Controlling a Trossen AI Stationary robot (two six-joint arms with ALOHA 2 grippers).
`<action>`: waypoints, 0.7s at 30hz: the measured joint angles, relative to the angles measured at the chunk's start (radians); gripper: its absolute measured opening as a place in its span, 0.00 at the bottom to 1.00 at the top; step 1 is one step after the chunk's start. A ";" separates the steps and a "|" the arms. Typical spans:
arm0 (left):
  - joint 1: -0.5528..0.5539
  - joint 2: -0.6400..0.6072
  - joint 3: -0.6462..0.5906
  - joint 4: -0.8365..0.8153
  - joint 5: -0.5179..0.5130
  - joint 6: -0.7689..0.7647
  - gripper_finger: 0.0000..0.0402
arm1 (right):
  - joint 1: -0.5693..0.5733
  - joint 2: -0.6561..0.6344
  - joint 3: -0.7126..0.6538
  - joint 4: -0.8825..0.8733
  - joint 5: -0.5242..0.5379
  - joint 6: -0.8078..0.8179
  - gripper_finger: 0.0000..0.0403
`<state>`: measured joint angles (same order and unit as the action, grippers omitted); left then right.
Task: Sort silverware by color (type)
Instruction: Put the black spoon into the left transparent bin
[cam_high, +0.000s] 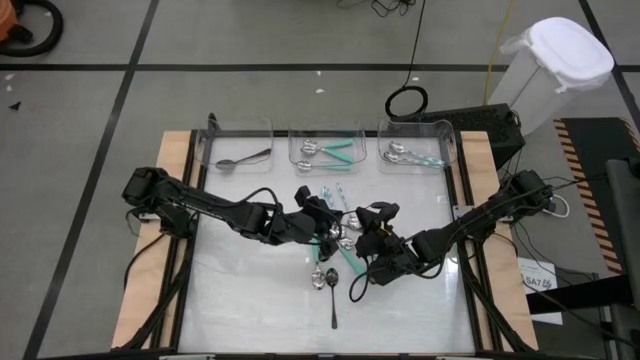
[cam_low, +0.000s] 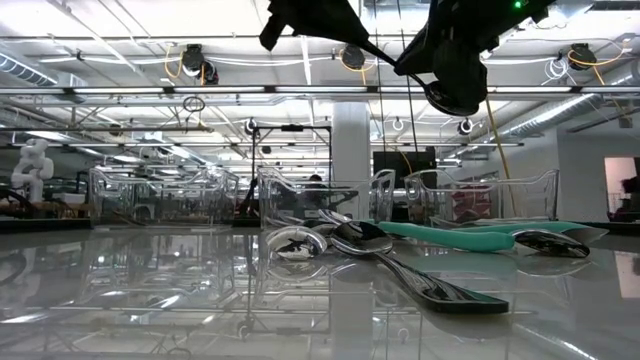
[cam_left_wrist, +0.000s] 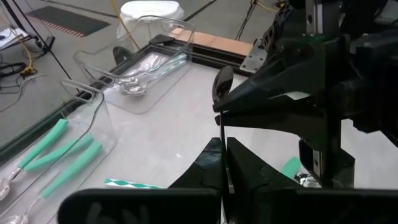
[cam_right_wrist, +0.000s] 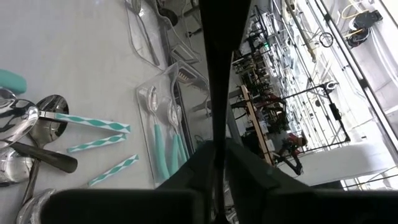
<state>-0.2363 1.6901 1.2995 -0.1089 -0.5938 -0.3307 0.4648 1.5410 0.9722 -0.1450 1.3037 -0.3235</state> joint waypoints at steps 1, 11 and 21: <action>0.000 0.000 0.000 0.001 0.000 0.007 0.01 | 0.000 0.000 0.000 0.000 0.000 0.003 0.13; -0.034 0.000 0.000 -0.027 -0.097 0.060 0.01 | 0.004 -0.008 0.000 0.011 0.055 0.045 0.42; -0.086 -0.011 0.000 -0.238 -0.315 -0.063 0.01 | 0.003 -0.015 0.001 -0.094 -0.066 0.319 0.54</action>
<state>-0.3221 1.6793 1.2991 -0.3468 -0.9087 -0.3938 0.4674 1.5257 0.9730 -0.2394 1.2377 -0.0047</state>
